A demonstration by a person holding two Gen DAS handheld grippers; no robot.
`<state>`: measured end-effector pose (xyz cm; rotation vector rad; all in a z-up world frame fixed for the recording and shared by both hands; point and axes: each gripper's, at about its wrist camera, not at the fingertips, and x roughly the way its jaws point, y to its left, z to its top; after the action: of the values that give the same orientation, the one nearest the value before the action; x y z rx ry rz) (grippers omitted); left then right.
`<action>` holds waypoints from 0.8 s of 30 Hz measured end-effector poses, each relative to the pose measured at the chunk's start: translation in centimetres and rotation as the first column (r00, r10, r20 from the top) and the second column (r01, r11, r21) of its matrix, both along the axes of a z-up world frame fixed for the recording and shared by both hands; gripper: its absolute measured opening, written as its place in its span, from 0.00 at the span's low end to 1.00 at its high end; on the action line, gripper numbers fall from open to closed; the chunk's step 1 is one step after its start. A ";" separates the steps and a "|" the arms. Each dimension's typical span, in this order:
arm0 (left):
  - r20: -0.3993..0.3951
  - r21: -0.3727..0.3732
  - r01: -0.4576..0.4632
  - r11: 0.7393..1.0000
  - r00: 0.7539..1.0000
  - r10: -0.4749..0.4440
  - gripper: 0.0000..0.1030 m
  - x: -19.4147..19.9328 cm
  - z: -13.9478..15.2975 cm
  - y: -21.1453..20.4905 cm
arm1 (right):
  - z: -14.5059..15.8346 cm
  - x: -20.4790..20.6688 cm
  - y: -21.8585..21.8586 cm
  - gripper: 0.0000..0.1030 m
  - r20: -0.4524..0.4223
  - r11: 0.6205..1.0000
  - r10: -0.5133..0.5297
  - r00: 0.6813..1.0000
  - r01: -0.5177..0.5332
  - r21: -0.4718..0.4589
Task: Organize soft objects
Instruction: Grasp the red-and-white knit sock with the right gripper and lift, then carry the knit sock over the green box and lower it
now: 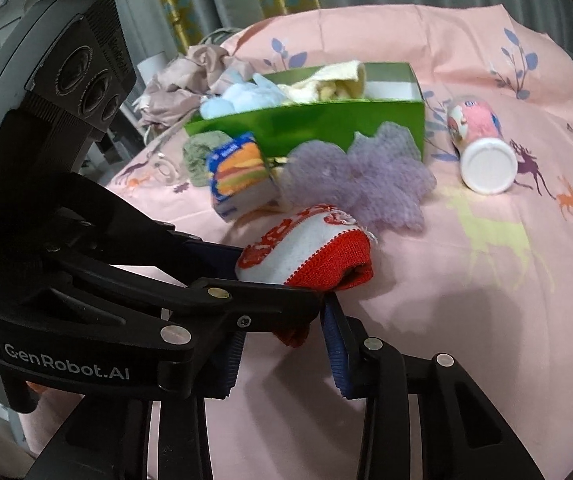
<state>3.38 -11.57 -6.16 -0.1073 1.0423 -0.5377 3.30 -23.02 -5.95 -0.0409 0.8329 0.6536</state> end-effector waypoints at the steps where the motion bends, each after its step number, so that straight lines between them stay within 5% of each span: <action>1: 0.009 -0.001 -0.005 1.000 1.000 0.005 0.37 -0.2 0.4 0.3 | 0.2 -0.1 0.2 0.38 0.003 1.000 0.003 1.000 -0.003 -0.001; 24: 0.170 -0.040 -0.151 0.988 0.973 0.155 0.38 -1.9 6.0 7.4 | 6.2 -0.5 6.7 0.38 0.140 0.992 0.123 0.982 -0.124 0.000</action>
<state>1.43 -4.14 -0.18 -0.1607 0.8500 -0.4130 2.77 -16.31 0.28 -0.1298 0.6954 0.7628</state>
